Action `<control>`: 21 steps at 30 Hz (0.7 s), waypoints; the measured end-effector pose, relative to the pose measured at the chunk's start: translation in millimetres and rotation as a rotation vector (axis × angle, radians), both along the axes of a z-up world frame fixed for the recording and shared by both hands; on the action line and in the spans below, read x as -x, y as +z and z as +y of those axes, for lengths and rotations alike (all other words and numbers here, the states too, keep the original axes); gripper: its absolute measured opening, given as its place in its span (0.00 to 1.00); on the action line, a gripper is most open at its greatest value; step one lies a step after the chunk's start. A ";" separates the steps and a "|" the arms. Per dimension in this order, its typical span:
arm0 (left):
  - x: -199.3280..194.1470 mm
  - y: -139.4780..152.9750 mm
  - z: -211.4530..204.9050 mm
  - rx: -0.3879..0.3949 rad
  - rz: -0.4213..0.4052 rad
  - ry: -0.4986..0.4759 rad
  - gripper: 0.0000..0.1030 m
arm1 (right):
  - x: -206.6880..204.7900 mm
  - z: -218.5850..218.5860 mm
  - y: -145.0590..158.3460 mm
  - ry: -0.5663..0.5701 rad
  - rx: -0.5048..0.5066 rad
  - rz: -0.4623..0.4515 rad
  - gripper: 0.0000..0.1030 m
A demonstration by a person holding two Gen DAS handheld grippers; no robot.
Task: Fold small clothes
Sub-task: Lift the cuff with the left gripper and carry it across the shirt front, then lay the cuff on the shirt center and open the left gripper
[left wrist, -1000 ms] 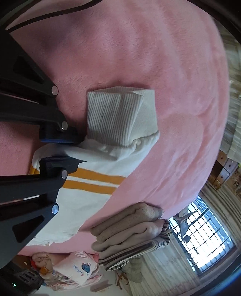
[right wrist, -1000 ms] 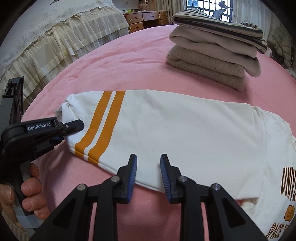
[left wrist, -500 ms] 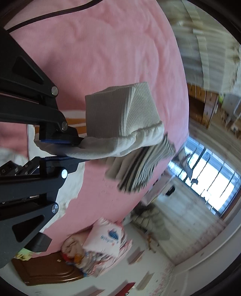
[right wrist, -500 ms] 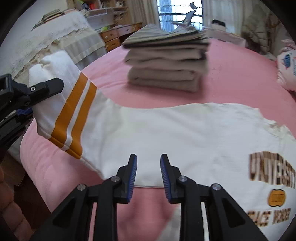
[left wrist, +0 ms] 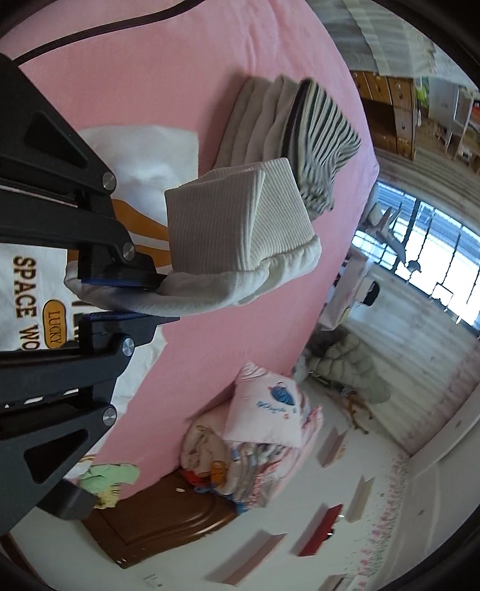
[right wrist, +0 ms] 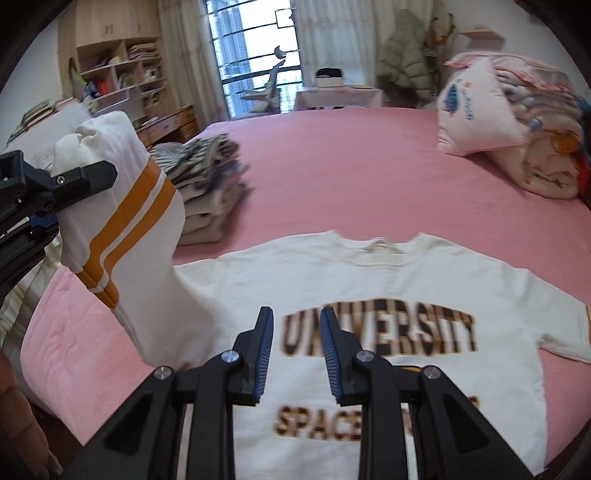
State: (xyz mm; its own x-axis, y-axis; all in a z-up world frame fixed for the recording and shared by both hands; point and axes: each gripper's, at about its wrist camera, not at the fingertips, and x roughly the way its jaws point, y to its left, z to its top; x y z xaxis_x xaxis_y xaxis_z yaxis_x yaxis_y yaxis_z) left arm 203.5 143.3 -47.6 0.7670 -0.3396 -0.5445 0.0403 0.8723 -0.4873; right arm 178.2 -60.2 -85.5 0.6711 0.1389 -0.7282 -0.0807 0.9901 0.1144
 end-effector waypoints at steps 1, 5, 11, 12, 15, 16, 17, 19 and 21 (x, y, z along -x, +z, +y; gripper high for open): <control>-2.4 -3.8 -9.6 -0.012 0.013 -0.013 0.08 | 0.8 -14.8 -2.3 -0.025 0.003 0.005 0.25; -5.8 -23.6 -52.2 -0.073 0.064 -0.054 0.08 | 6.8 -48.5 -16.8 -0.078 -0.002 0.038 0.25; -10.8 -38.9 -96.6 -0.146 0.122 -0.097 0.08 | 17.5 -80.6 -28.1 -0.129 -0.015 0.065 0.25; -11.4 -42.0 -102.3 -0.157 0.132 -0.103 0.08 | 17.7 -85.2 -28.8 -0.138 -0.015 0.064 0.25; -14.3 -51.3 -118.6 -0.188 0.161 -0.120 0.08 | 22.5 -94.2 -34.1 -0.156 -0.014 0.061 0.25; -15.0 -56.0 -123.8 -0.205 0.175 -0.127 0.08 | 22.8 -98.6 -36.6 -0.159 -0.015 0.061 0.26; -17.8 -59.8 -130.3 -0.216 0.184 -0.131 0.08 | 22.7 -102.3 -38.7 -0.164 -0.014 0.061 0.26; -21.2 -68.8 -142.1 -0.236 0.204 -0.144 0.08 | 21.5 -108.3 -42.7 -0.176 -0.014 0.069 0.26; -22.2 -78.9 -150.4 -0.257 0.228 -0.158 0.08 | 20.2 -113.5 -46.5 -0.182 -0.018 0.080 0.26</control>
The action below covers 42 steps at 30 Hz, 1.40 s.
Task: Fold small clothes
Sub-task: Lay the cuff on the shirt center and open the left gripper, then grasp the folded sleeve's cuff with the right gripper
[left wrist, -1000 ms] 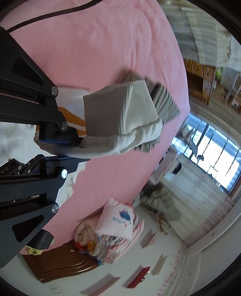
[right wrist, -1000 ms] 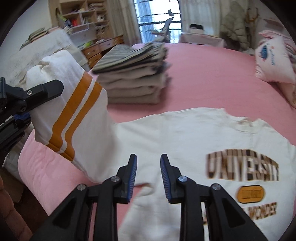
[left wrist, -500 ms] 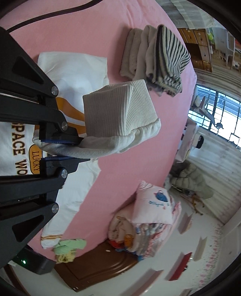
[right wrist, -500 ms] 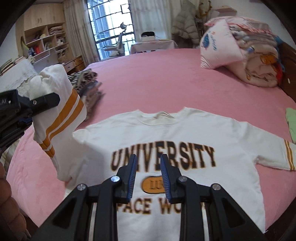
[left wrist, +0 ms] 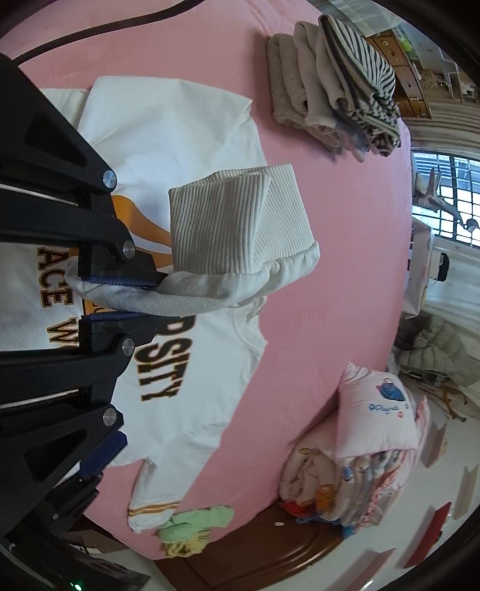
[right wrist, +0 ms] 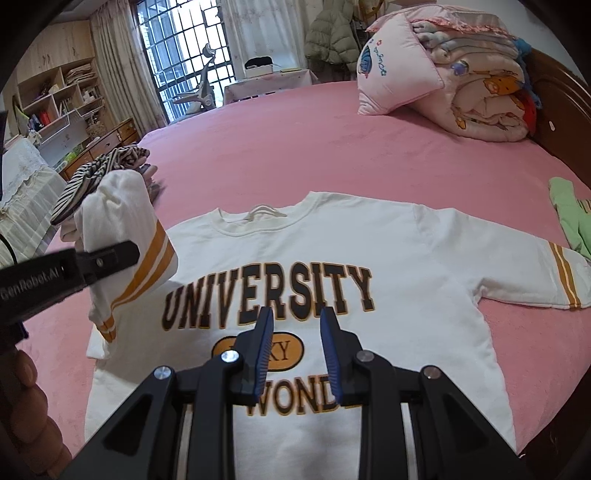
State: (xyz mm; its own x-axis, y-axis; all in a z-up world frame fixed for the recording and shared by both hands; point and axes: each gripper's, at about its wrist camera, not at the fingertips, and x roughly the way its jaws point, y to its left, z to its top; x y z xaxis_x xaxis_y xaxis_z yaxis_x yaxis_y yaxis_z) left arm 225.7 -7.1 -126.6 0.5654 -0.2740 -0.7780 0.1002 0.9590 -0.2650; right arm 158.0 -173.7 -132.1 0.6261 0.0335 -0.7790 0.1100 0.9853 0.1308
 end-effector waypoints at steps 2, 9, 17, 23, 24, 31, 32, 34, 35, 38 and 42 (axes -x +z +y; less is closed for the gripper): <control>-0.4 -10.5 -6.7 -0.019 0.025 -0.015 0.08 | -1.2 -4.5 -4.7 -0.009 -0.001 0.012 0.26; -2.1 -34.8 -22.5 -0.054 0.091 -0.053 0.16 | -1.0 -14.4 -13.2 -0.028 0.011 0.033 0.26; 5.1 -35.8 -14.8 -0.047 0.093 -0.040 0.31 | -0.3 -13.3 -11.4 -0.026 0.020 0.032 0.26; 13.2 -28.9 0.8 -0.033 0.085 -0.023 0.31 | 0.7 -12.4 -10.1 -0.025 0.021 0.032 0.26; 14.7 -28.1 4.7 -0.028 0.085 -0.016 0.31 | 0.9 -11.9 -9.6 -0.024 0.021 0.032 0.26; 32.2 -16.7 40.0 -0.031 0.057 0.035 0.37 | 4.2 -4.1 -1.0 -0.004 0.021 0.026 0.26; 35.7 -16.3 48.1 -0.036 0.053 0.050 0.40 | 4.9 -1.5 0.5 0.005 0.019 0.025 0.26; 41.9 -16.9 64.2 -0.053 0.047 0.085 0.44 | 5.3 3.1 1.0 0.021 0.011 0.026 0.28; 45.1 -17.7 73.4 -0.065 0.044 0.102 0.44 | 5.2 5.6 1.2 0.029 0.005 0.026 0.30; 52.5 -23.3 98.9 -0.105 0.048 0.149 0.44 | 4.4 16.3 3.6 0.057 -0.002 0.016 0.36; 60.4 -37.7 130.9 -0.140 0.069 0.211 0.45 | 0.5 38.1 6.3 0.115 0.004 -0.001 0.41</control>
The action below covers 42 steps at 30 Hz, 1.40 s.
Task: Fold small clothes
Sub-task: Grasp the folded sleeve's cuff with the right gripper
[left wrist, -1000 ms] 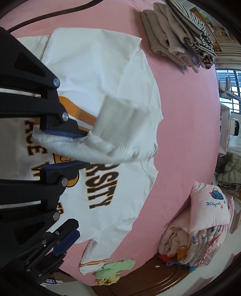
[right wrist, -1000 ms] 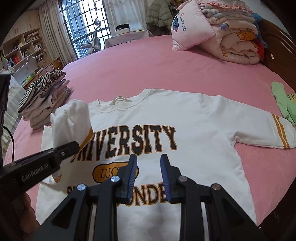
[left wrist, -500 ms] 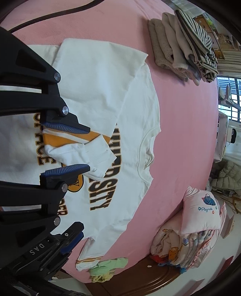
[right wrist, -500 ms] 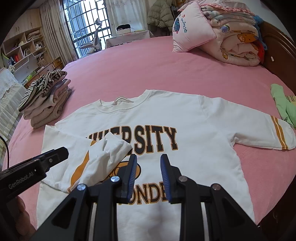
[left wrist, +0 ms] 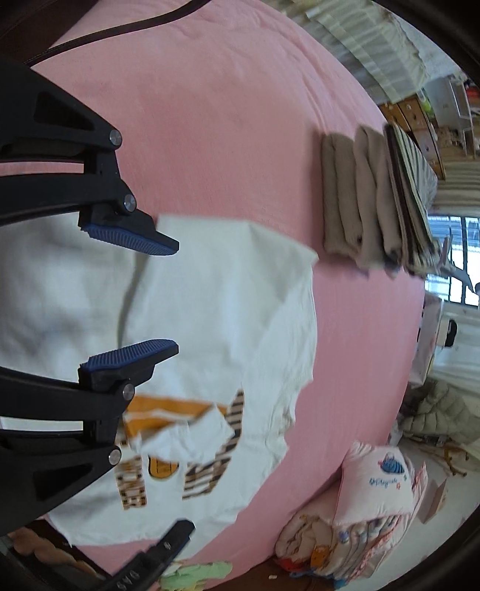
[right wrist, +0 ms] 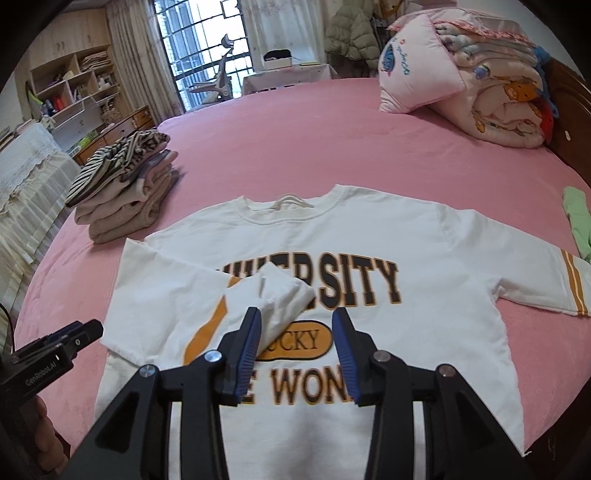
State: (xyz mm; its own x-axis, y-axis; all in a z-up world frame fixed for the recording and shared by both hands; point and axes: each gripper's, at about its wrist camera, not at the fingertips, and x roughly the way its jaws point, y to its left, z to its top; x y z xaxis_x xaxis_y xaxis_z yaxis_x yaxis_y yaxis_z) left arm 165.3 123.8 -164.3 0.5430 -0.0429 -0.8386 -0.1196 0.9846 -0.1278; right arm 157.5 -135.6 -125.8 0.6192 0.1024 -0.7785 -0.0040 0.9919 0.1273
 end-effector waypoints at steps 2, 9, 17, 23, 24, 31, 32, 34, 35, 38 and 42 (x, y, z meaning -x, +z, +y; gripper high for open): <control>2.6 -12.6 17.3 -0.012 0.023 0.035 0.46 | -3.3 11.6 -0.1 0.032 0.014 -0.007 0.45; 9.1 -45.6 50.3 0.024 0.083 0.102 0.46 | -32.6 58.6 -19.4 0.132 0.133 0.012 0.51; 5.1 -64.0 64.7 0.058 0.114 0.109 0.46 | -76.2 98.6 -74.9 0.195 0.295 0.143 0.51; 0.2 -70.9 66.6 0.068 0.117 0.101 0.48 | -81.8 101.2 -95.9 0.173 0.408 0.195 0.51; -0.9 -71.8 67.0 0.069 0.118 0.102 0.49 | -81.9 99.9 -95.7 0.171 0.404 0.198 0.50; -4.7 -71.3 59.4 0.075 0.112 0.079 0.51 | -82.3 58.0 -65.4 0.049 0.200 0.169 0.30; -4.7 -71.1 57.0 0.074 0.113 0.071 0.51 | -81.7 51.0 -59.1 0.033 0.165 0.156 0.30; -4.3 -70.9 53.6 0.071 0.115 0.063 0.51 | -78.5 29.8 -40.3 -0.005 0.075 0.110 0.26; -3.9 -70.9 51.8 0.069 0.117 0.059 0.51 | -76.3 17.9 -29.3 -0.026 0.036 0.079 0.26; -3.7 -70.8 45.9 0.060 0.120 0.052 0.51 | -72.4 -5.2 -8.0 -0.061 -0.039 0.011 0.25; -9.1 -71.3 37.6 0.057 0.117 0.049 0.52 | -66.1 -29.0 12.0 -0.122 -0.081 -0.085 0.23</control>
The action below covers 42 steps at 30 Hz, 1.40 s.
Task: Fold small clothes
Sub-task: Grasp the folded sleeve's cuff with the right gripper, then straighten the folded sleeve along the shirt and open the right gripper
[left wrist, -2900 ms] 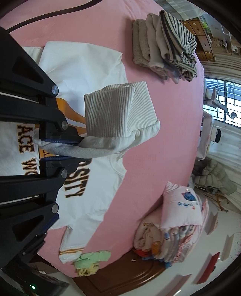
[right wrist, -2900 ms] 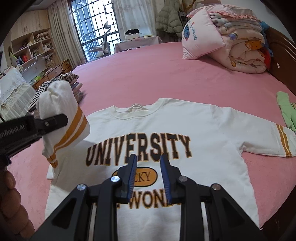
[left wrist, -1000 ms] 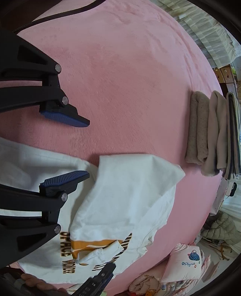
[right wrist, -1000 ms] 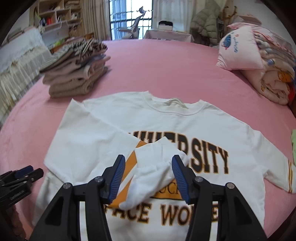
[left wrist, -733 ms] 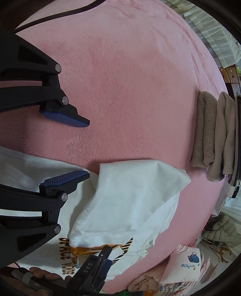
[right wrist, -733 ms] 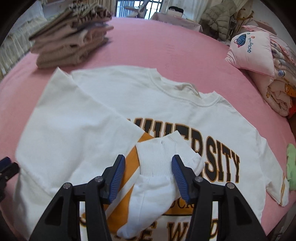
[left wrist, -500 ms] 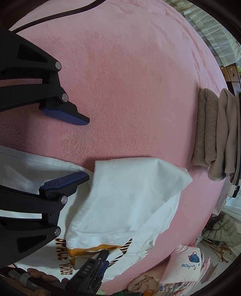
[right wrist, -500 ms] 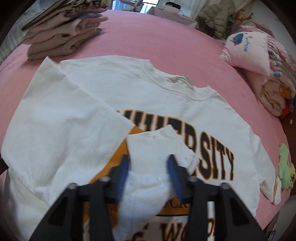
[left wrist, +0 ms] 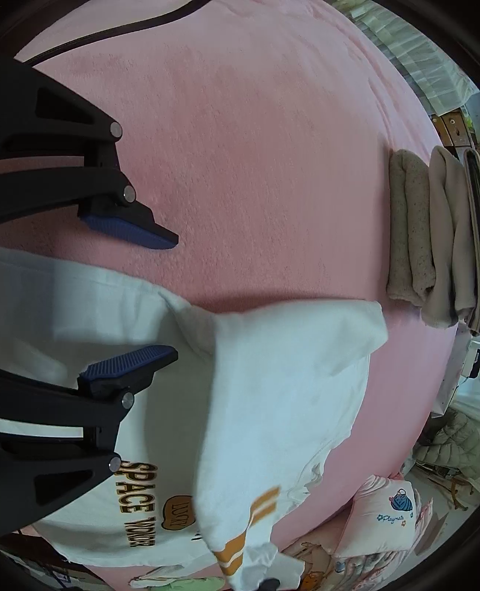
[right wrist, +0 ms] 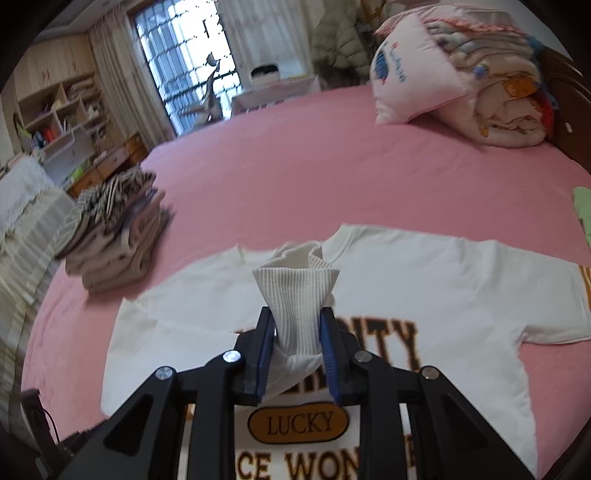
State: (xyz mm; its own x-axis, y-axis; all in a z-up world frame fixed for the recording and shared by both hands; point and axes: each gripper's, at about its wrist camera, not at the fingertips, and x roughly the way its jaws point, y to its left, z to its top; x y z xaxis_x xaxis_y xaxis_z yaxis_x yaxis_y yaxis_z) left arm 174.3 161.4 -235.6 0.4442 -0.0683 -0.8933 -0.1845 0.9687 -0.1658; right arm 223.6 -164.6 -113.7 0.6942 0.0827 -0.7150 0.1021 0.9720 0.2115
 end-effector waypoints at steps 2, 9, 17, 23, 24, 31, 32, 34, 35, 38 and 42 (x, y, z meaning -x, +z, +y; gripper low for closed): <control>-4.6 0.7 -1.9 0.006 -0.003 0.008 0.52 | 4.3 -11.2 4.3 -0.039 0.003 -0.035 0.23; -22.2 0.3 -11.4 0.051 -0.012 0.022 0.52 | 21.2 -46.6 -39.6 -0.146 -0.019 0.086 0.24; -38.7 2.0 -32.0 -0.034 -0.042 0.017 0.56 | 40.6 -84.4 -76.9 -0.210 -0.046 0.193 0.24; -36.6 5.1 -8.9 -0.018 -0.064 0.153 0.50 | 37.5 -98.3 -71.4 -0.231 -0.081 0.181 0.31; -35.5 4.9 -3.3 -0.004 -0.065 0.167 0.47 | 37.7 -99.8 -71.9 -0.233 -0.080 0.181 0.35; -29.8 -0.7 23.8 0.106 -0.070 0.209 0.41 | 33.8 -109.0 -93.2 -0.217 -0.150 0.239 0.39; -29.8 -1.4 23.6 0.107 -0.068 0.203 0.41 | 32.5 -109.4 -96.7 -0.211 -0.169 0.248 0.39; -29.6 -1.2 21.8 0.098 -0.070 0.194 0.41 | 28.1 -108.5 -103.4 -0.196 -0.196 0.260 0.39; -28.7 -0.3 21.7 0.095 -0.075 0.192 0.41 | 27.3 -107.9 -105.0 -0.195 -0.197 0.260 0.39; -25.2 2.1 21.6 0.088 -0.086 0.202 0.41 | 19.2 -102.0 -112.3 -0.175 -0.174 0.277 0.37; -16.7 4.4 20.5 0.072 -0.102 0.215 0.41 | 20.2 -95.9 -107.9 -0.171 -0.090 0.258 0.16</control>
